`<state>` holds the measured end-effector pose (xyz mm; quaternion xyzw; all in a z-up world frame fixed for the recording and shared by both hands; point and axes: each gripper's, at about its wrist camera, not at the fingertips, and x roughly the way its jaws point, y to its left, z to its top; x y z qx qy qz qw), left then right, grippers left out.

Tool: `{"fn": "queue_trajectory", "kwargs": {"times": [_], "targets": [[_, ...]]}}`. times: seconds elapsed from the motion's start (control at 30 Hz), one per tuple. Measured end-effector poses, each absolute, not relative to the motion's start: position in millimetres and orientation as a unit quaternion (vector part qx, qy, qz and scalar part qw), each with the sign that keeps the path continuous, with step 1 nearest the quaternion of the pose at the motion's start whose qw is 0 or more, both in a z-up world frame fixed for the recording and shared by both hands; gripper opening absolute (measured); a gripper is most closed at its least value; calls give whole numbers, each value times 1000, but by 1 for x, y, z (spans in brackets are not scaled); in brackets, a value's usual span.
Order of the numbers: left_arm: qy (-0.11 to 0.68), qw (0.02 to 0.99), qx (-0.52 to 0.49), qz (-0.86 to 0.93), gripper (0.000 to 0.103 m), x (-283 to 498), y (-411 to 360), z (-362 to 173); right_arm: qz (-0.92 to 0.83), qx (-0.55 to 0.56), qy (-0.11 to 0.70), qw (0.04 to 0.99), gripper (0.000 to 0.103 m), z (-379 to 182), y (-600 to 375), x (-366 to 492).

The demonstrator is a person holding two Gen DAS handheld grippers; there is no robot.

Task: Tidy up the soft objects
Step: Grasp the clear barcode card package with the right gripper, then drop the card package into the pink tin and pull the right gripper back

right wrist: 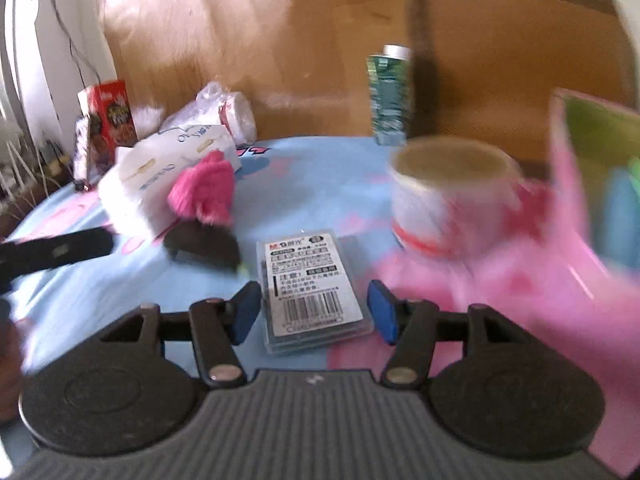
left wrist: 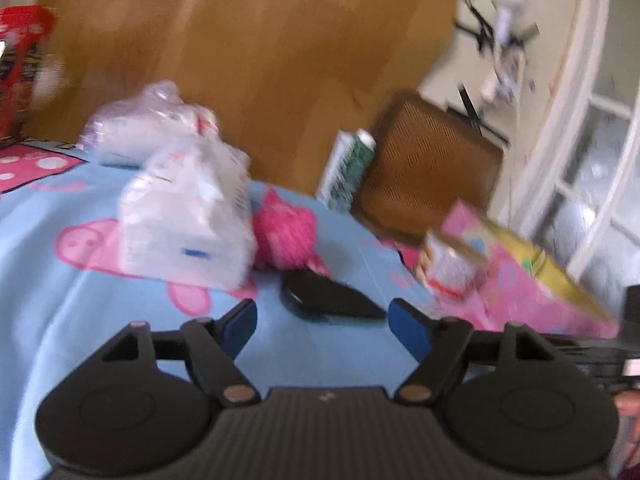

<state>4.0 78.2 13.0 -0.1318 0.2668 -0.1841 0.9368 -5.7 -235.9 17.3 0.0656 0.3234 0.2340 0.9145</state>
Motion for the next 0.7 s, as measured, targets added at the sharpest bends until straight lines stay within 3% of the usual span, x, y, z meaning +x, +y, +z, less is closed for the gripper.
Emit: {"fn": "queue_trajectory", "kwargs": {"times": [0.23,0.3,0.37,0.43,0.7], "targets": [[377,858,-151,-315,72,16,-9,17,213,134,300,920,61,9,-276,-63],[421,831,-155,-329,57,26,-33,16,215,138,292,922,61,6,-276,-66],[450,811,-163,-336,36,36,-50,12,217,141,288,922,61,6,-275,-67],[451,809,-166,-337,28,40,-59,14,218,146,285,922,60,6,-276,-68],[376,822,-132,-407,27,45,-120,75,164,135,178,961,60,32,-307,-88]]}}
